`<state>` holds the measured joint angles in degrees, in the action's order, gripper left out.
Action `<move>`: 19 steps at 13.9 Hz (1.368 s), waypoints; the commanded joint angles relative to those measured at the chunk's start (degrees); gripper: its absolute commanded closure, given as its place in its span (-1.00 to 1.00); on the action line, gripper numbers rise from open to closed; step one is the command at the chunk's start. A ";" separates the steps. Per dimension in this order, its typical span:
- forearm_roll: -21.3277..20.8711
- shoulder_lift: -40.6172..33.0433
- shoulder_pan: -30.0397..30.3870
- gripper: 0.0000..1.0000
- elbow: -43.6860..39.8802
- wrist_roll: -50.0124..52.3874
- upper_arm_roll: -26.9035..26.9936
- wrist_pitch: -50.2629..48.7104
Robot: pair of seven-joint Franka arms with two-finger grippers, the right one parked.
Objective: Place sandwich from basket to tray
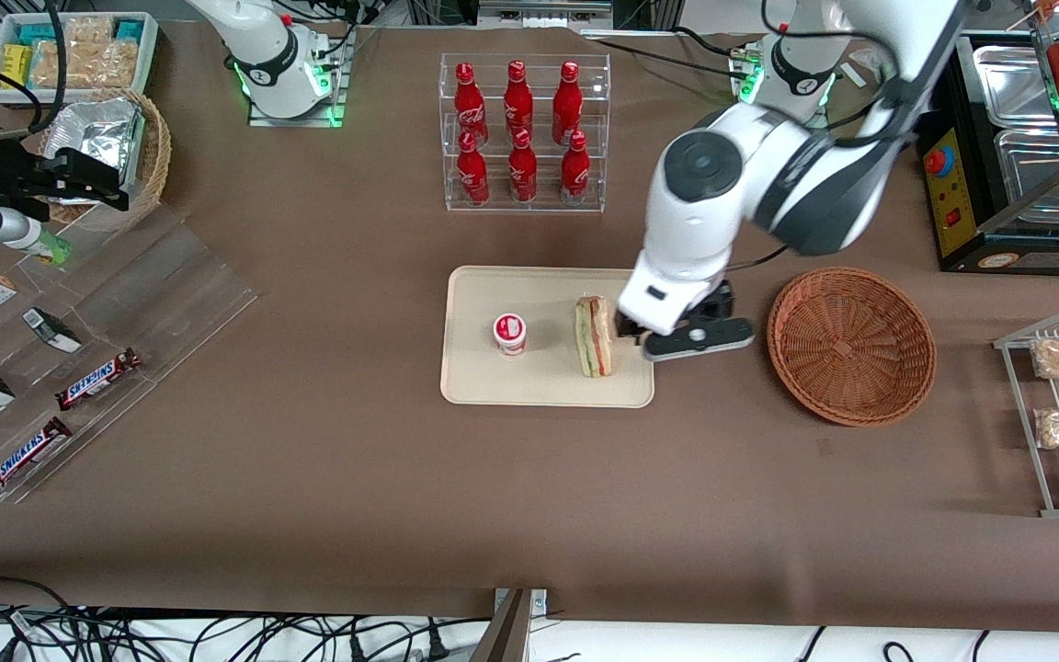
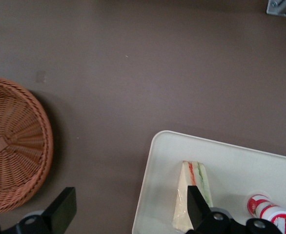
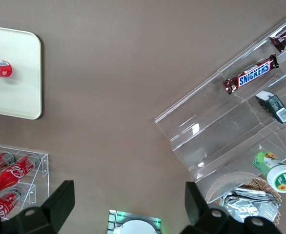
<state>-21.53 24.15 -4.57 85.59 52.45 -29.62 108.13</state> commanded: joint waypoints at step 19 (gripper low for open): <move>22.84 -17.81 9.58 -1.00 -3.16 -37.21 19.06 -17.78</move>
<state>-0.52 9.15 5.40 79.74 21.23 -13.07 91.06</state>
